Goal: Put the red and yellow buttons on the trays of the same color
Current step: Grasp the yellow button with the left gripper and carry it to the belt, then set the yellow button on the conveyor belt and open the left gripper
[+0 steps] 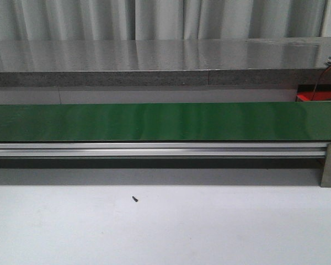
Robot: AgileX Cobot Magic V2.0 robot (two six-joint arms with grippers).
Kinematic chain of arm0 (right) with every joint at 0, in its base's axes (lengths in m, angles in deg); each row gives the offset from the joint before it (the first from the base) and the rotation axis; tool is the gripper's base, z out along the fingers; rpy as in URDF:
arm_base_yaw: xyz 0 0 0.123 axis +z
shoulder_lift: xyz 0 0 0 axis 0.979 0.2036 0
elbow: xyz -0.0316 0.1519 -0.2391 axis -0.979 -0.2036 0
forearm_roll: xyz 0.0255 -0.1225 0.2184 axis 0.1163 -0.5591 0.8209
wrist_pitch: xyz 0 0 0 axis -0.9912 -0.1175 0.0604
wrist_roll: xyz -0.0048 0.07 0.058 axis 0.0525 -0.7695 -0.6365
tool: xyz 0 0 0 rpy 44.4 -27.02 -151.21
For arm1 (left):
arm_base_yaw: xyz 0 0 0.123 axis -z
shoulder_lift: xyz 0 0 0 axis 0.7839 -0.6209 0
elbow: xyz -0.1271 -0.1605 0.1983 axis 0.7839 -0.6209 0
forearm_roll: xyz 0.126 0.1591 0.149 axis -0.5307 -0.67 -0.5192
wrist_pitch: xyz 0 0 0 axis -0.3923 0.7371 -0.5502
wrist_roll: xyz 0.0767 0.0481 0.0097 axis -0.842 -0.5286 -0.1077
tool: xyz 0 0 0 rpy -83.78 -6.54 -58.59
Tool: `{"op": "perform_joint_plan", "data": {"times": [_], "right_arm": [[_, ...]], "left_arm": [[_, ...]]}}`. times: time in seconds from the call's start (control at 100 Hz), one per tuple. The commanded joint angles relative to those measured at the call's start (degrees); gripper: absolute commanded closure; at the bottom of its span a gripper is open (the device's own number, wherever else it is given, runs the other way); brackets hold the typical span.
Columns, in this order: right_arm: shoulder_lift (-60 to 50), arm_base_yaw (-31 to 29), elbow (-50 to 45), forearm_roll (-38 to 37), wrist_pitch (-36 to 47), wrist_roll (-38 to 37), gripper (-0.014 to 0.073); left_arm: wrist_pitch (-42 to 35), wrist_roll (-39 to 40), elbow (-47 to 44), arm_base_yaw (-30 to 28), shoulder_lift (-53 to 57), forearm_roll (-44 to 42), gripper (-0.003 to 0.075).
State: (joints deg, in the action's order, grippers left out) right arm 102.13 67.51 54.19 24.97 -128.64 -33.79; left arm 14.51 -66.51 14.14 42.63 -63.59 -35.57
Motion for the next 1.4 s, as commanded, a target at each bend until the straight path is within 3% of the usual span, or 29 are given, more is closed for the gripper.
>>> {"op": "perform_joint_plan", "data": {"times": [0.0,0.51,1.03,1.39], "right_arm": [[-0.22,0.06,1.39,1.45,3.16,0.30,0.0690],[-0.22,0.06,1.39,1.45,3.16,0.30,0.0690],[-0.22,0.06,1.39,1.45,3.16,0.30,0.0690],[-0.22,0.06,1.39,1.45,3.16,0.30,0.0690]], "left_arm": [[-2.70,-1.99,1.91,0.34,4.19,2.94,0.0181],[-3.34,-1.99,8.15,-1.53,9.17,3.82,0.0183],[-5.99,-1.99,8.15,-20.25,6.81,0.43,0.0183],[-11.14,-1.99,8.15,-25.09,-1.41,-1.69,0.0183]]}}
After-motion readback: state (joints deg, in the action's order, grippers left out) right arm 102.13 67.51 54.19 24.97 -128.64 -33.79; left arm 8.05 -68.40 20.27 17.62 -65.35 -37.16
